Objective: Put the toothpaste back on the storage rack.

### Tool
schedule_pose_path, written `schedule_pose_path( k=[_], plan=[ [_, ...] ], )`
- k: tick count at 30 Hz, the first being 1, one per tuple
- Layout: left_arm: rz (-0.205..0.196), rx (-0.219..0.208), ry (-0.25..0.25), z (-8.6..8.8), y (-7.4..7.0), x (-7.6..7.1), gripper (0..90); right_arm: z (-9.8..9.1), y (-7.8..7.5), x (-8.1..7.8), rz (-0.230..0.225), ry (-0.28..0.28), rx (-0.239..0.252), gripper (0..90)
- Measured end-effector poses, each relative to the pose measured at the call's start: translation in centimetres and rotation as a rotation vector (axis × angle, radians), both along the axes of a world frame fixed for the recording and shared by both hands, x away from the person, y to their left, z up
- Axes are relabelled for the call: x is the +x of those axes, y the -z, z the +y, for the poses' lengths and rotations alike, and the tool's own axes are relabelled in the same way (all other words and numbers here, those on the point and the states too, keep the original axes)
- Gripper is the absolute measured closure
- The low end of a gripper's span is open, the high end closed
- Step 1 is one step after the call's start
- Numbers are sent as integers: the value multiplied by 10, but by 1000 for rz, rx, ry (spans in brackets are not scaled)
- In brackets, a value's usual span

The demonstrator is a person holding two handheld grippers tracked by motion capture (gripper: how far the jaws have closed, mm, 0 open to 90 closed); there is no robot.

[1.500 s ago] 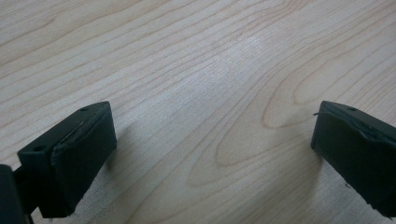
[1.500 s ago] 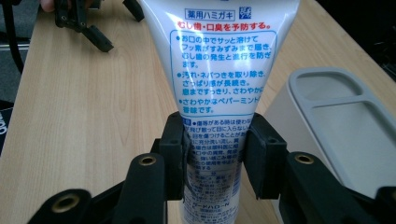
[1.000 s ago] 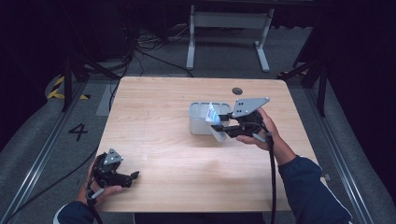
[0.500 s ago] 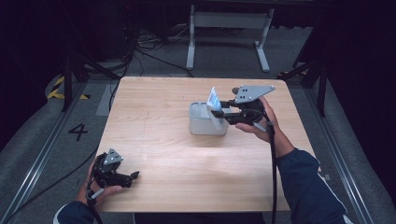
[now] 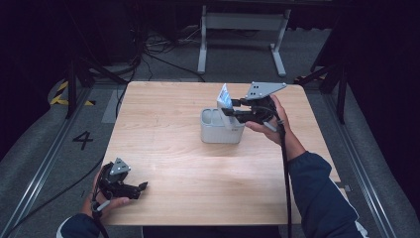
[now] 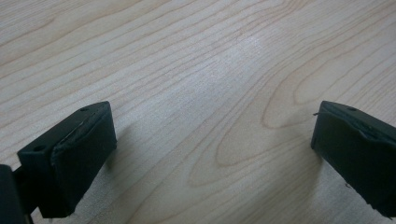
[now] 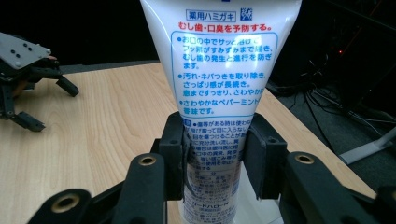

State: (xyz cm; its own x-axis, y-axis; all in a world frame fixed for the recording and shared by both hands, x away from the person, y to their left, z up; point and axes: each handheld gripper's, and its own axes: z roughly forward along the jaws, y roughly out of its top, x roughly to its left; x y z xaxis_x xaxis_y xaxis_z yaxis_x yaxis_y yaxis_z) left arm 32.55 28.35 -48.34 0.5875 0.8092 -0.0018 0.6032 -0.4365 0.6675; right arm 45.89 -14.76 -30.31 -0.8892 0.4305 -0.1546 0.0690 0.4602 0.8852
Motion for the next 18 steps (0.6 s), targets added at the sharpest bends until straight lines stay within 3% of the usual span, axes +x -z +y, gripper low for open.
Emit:
schedule_pose_path(
  k=[18],
  plan=[
    [5,-2,2,0,0,0,4,10,15,26,15,68,0,642]
  ],
)
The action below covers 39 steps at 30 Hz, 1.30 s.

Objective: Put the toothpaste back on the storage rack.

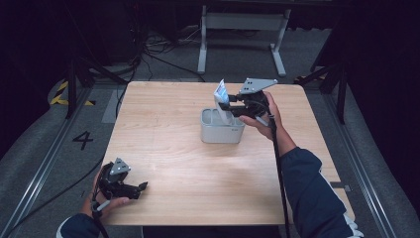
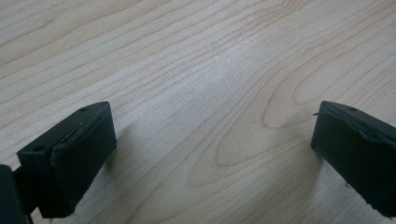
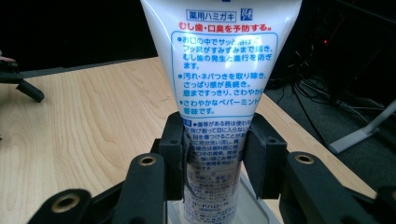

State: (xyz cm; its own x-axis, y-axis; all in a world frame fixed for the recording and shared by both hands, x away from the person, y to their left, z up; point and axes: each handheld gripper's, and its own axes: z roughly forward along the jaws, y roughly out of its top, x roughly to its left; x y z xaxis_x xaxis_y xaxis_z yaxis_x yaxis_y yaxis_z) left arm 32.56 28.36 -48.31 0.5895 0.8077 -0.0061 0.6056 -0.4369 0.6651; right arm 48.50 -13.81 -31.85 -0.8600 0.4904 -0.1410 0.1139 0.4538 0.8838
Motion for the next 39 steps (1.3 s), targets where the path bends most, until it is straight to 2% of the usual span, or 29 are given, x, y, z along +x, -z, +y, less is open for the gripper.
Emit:
schedule_pose_path(
  k=[13,29,39],
  plan=[
    [-4,-3,-1,0,0,0,4,3,11,13,22,27,-16,640],
    [-5,-3,0,0,1,0,4,-1,35,24,70,55,-27,634],
    [-7,1,2,0,0,0,4,-5,47,22,84,50,-80,626]
  ],
)
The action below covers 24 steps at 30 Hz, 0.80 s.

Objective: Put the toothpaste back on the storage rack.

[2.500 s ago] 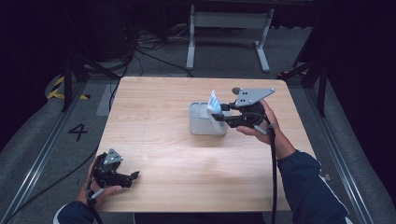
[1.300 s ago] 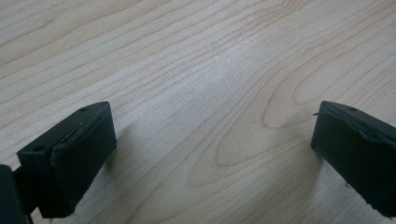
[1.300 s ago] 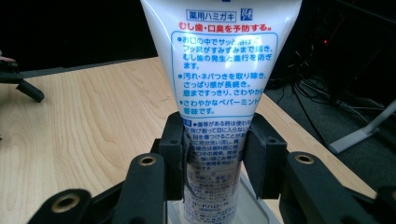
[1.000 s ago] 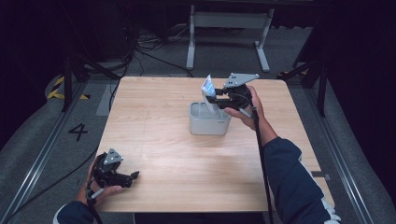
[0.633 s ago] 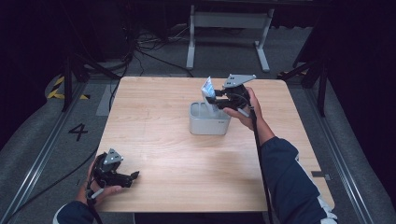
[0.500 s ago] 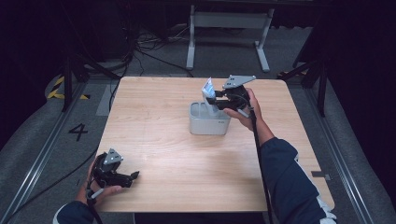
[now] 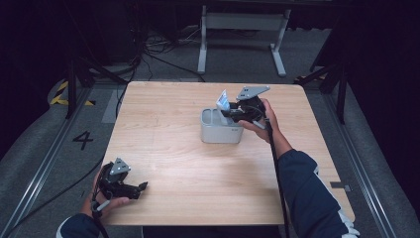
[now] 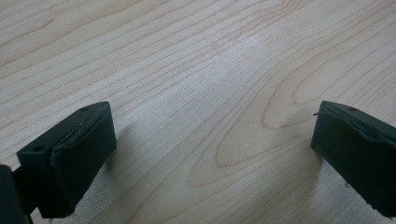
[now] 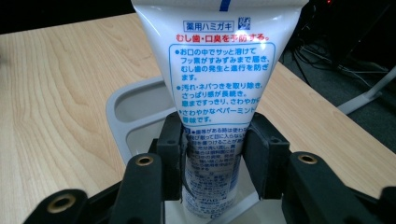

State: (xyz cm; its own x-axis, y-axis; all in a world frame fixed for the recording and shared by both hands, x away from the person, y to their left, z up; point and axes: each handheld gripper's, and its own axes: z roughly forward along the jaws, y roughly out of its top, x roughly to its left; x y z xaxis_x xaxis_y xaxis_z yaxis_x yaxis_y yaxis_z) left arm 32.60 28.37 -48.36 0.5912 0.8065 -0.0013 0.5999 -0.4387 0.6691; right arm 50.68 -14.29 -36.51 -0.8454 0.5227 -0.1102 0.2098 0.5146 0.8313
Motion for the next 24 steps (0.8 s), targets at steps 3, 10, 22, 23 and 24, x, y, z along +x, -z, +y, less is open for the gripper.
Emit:
schedule_pose_path(
  k=[3,10,22,23,24],
  plan=[
    [2,-1,-1,0,0,0,4,-1,1,0,3,-4,-12,625],
    [3,-2,-1,0,0,0,4,-4,4,-1,18,-8,-58,622],
    [0,0,0,0,0,0,4,-5,3,-3,28,-22,-100,621],
    [0,0,0,0,0,0,4,-5,3,-4,26,-22,-105,621],
    [0,0,0,0,0,0,4,-5,3,-4,28,-23,-106,621]
  ],
)
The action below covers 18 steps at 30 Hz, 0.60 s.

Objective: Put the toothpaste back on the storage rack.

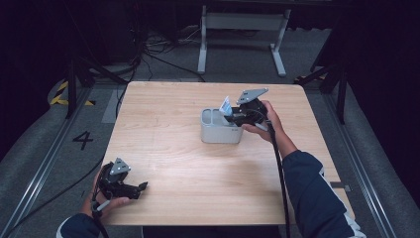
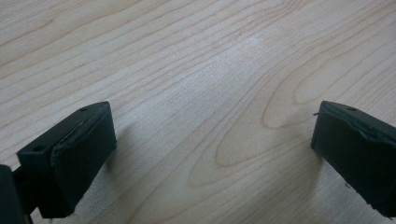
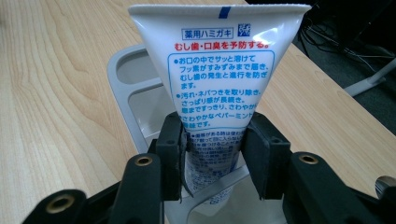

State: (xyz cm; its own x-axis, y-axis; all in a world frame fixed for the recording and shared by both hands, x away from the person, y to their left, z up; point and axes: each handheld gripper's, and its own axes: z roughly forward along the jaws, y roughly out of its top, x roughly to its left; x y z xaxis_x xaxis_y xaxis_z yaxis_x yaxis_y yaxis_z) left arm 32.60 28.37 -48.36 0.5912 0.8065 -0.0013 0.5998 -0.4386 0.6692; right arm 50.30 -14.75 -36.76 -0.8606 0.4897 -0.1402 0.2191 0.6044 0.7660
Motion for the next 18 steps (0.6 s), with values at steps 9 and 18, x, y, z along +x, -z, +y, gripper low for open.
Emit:
schedule_pose_path(
  k=[9,18],
  plan=[
    [0,0,0,0,0,0,4,0,-2,-2,8,-9,-20,614],
    [0,0,-1,0,0,0,4,0,-4,-3,13,-10,-31,612]
  ],
)
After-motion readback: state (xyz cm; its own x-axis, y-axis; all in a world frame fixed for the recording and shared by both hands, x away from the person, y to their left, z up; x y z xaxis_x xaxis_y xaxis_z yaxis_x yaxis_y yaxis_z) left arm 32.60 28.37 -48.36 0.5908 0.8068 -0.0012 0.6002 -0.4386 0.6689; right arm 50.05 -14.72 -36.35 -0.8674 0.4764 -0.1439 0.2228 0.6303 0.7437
